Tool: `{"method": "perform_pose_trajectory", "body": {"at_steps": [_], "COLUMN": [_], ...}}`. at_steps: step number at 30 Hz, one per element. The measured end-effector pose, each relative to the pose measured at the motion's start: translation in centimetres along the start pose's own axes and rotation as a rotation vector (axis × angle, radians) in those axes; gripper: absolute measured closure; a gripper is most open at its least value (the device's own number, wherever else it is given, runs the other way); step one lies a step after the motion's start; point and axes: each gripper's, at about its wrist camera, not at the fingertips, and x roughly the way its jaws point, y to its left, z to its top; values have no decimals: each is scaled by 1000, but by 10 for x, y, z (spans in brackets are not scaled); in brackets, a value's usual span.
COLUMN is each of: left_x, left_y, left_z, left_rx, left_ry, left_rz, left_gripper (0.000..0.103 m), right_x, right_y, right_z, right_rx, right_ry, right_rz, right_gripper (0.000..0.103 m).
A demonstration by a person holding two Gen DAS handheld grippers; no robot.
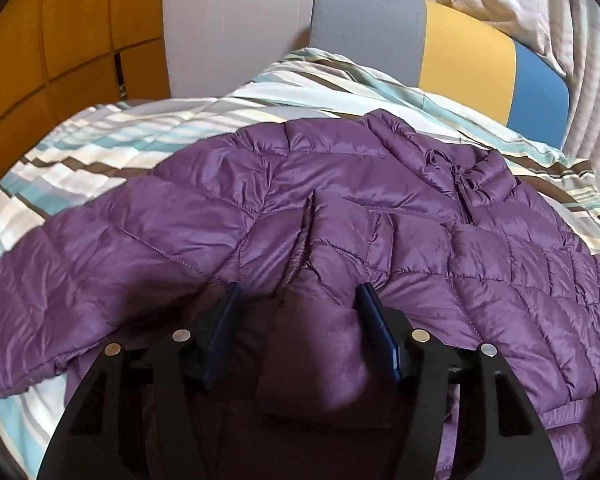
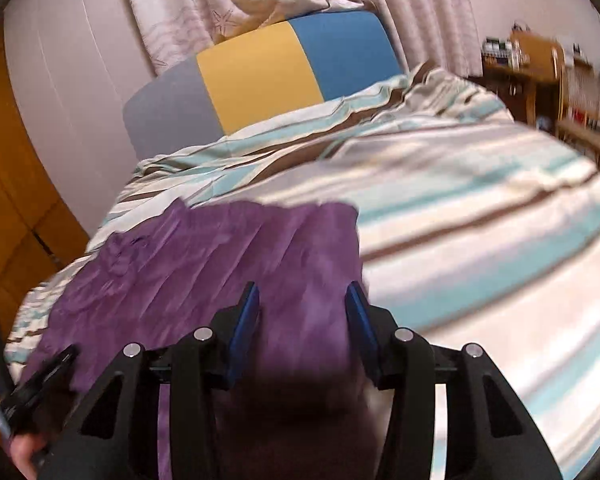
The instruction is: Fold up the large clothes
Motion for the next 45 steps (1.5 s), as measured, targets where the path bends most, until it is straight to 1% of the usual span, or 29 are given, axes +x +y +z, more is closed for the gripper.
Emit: {"method": "perform_pose_trajectory", "body": {"at_steps": [1,3,5,7,9,12,15,17,18,19,22,23,25,27,30,36,38,40,42,43,45], "left_x": [2,-1,1,4,7,10,12,12,12,12,12,13,13,13,13,14,14,14,10,7,1], "left_y": [-1,-4,-6,-6,-10,-13,-15,-15,-15,-14,-14,-13,-13,-13,-12,-13,-12,-12,-9,-7,-4], "left_z": [0,-3,-4,-2,-3,-4,-4,-5,-4,-4,-4,-4,-4,-4,-5,-5,-5,-4,-5,-6,-7], "left_rx": [0,0,3,10,29,49,52,49,49,48,45,45,45,43,39,44,42,37,25,14,3], "left_ry": [9,12,19,27,32,32,31,32,32,32,32,33,33,32,34,38,38,41,36,30,27], "left_rz": [-5,-11,-12,-22,-14,5,10,7,7,6,2,2,2,0,-15,-16,-19,-30,-44,-46,-38], "left_gripper": [43,41,37,30,28,28,26,26,26,26,26,25,25,25,21,19,19,12,9,7,3], "right_x": [14,34,62,89,102,108,110,103,99,94,58,45,29,24,36,46,47,47,47,47,47], "right_y": [0,-3,-6,-13,-20,-21,-24,-26,-27,-30,-34,-32,-26,-19,-18,-6,-5,-6,-9,-10,-13], "right_z": [10,17,22,20,10,8,10,10,11,13,11,8,-1,-11,-24,-28,-29,-29,-28,-28,-28], "right_rx": [-15,-30,-55,-66,-50,-71,-68,-44,-28,-9,53,57,27,-21,-51,-132,-147,-149,-137,-130,-114], "right_ry": [10,31,67,126,164,161,158,156,154,147,89,84,90,111,171,174,167,163,162,162,163], "right_rz": [-23,-54,-103,-146,-147,-161,-153,-128,-115,-108,-94,-82,-69,-98,-144,-215,-240,-254,-260,-259,-257], "right_gripper": [61,63,63,63,62,61,60,59,56,55,54,54,56,57,57,54,49,46,40,39,35]}}
